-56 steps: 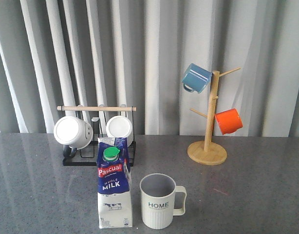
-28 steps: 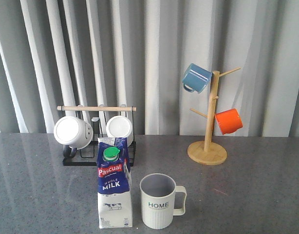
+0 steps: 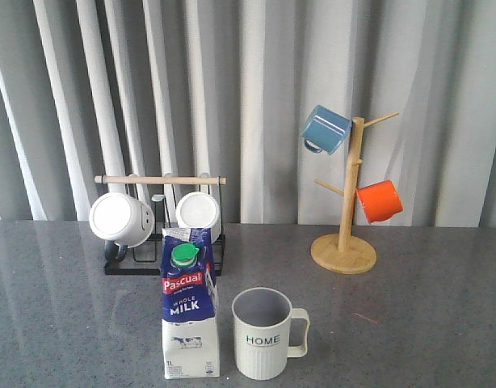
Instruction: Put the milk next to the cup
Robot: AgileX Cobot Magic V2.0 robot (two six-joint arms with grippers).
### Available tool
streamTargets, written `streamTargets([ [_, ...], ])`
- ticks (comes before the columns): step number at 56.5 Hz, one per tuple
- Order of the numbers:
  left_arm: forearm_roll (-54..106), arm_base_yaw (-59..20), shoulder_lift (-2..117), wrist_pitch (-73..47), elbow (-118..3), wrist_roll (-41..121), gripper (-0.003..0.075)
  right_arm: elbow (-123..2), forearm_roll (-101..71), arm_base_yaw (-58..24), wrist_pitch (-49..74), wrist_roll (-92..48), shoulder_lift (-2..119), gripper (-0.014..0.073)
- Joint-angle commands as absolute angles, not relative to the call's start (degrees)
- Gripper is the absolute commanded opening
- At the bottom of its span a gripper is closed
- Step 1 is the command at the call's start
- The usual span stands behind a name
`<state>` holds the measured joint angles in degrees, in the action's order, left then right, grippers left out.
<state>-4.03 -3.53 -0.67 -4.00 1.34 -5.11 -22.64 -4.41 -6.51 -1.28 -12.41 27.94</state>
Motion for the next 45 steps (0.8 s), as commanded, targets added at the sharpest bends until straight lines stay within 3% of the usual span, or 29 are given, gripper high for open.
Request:
streamTargets([
  [1, -4.1, -3.5, -1.4, 0.0, 0.1, -5.7, -0.0006, -19.0, -2.4, -3.6, -6.1, -11.4, 22.4, -0.0008],
  [29, -4.1, -3.5, -1.4, 0.0, 0.1, -5.7, -0.0006, 0.1, 11.5, 5.2, -4.2, 13.9, 2.2, -0.0008],
  [45, -4.1, -3.5, -1.4, 0.0, 0.1, -5.7, -0.0006, 2.2, 12.4, 5.4, -1.2, 13.8, -1.5, -0.0008],
])
